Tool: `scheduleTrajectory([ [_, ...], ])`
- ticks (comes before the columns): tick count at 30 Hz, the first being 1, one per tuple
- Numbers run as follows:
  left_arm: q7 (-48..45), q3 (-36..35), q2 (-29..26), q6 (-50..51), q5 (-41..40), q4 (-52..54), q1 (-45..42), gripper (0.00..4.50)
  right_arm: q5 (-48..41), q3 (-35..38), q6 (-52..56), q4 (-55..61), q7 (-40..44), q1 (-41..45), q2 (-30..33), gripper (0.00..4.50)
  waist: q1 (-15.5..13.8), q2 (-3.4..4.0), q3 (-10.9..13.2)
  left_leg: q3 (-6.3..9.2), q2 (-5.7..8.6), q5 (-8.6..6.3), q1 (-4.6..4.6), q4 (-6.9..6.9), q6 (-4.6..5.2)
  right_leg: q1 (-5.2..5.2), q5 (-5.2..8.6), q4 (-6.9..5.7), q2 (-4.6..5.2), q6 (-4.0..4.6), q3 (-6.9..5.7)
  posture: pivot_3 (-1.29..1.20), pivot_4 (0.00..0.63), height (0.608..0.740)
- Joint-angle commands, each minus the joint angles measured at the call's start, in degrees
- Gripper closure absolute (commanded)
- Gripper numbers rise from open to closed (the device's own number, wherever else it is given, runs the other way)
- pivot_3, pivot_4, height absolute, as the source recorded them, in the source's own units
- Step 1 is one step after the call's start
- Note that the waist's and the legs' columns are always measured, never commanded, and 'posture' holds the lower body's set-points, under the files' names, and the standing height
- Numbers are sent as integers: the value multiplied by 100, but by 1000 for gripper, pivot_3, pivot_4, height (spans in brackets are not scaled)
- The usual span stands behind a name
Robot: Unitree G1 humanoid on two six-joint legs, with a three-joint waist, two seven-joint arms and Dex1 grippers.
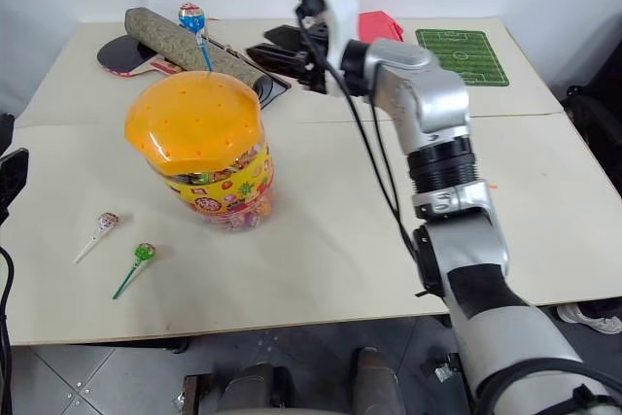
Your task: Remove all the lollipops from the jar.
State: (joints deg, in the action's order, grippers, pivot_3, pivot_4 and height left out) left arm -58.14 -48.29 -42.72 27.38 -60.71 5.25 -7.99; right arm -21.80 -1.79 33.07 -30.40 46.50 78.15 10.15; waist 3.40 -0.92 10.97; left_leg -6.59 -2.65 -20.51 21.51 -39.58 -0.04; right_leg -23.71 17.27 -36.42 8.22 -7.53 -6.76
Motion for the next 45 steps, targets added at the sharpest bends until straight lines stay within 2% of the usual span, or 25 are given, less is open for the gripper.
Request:
scheduleTrajectory([
  [1, 61, -94, 12, -73, -155, 70, -37, 0, -14, 60, -51, -89, -79, 364, -227, 2219, 23, 0, 0, 1, -2, 0, 0, 1, -2, 0, 0, 0, -2, 0, -3, 0, 150, 740],
  [9, 107, -75, 36, -75, -158, 136, -12, 0, 157, -246, 156, -248, 4, 494, -657, 2219, 106, -2, -1, 2, -3, 0, -1, 1, -3, 1, 0, 0, -2, 0, -4, 0, 150, 740],
  [10, 115, -76, 39, -74, -161, 145, -9, 0, 197, -256, 126, -283, -23, 494, -672, 2601, 123, -5, -3, 2, -3, 0, -1, 1, -2, 1, 0, 1, -2, 0, -3, 0, 150, 740],
  [11, 121, -79, 42, -74, -163, 159, -2, 0, 218, -247, 100, -308, -41, 496, -686, 2760, 133, -6, -4, 3, -3, 0, -1, 1, -2, 1, 0, 0, -2, 0, -3, 0, 150, 740],
  [16, 148, -91, 44, -59, -173, 202, 18, 0, 255, -93, -139, -514, -176, 596, -795, 4436, 157, -6, -4, 2, -3, 0, -1, 2, -3, 1, 0, 0, -2, 0, -2, 0, 150, 740],
  [17, 146, -87, 42, -59, -174, 207, 18, 0, 261, -83, -196, -540, -169, 608, -813, 4477, 165, -6, -4, 1, -3, 0, -1, 2, -3, 0, 0, 0, -2, 0, -1, 0, 150, 740],
  [26, 132, -29, 11, -96, -161, 158, -126, 0, 292, -11, -768, -788, -37, 690, -839, 4477, 166, -6, -4, -1, -4, 0, -3, 6, -4, -1, 0, 1, -3, 0, 1, 0, 150, 740],
  [30, 132, -55, -5, -79, -178, 163, -114, 0, 290, -77, -384, -824, 160, 711, -682, 4477, 164, -6, -4, -1, -4, 0, -3, 7, -4, -1, 0, 2, -3, 0, 1, 0, 150, 740],
  [33, 141, -57, -7, -76, -181, 168, -110, 0, 333, -116, -332, -802, 241, 707, -659, 3948, 161, -6, -4, -1, -4, 0, -3, 7, -4, -1, 0, 2, -3, 0, 1, 0, 150, 740],
  [37, 157, -56, 1, -77, -189, 187, -106, 0, 443, -217, -449, -752, 417, 661, -634, 2633, 163, -6, -4, -2, -4, 0, -4, 7, -4, -1, 0, 2, -3, 0, 2, 0, 150, 740],
  [45, 181, -37, 7, -75, -205, 195, -120, 0, 389, -66, -567, -979, 382, 889, -873, 2633, 176, -6, -3, -6, -5, 0, -5, 10, -4, -2, 0, 4, -3, 0, 4, 0, 150, 740],
])
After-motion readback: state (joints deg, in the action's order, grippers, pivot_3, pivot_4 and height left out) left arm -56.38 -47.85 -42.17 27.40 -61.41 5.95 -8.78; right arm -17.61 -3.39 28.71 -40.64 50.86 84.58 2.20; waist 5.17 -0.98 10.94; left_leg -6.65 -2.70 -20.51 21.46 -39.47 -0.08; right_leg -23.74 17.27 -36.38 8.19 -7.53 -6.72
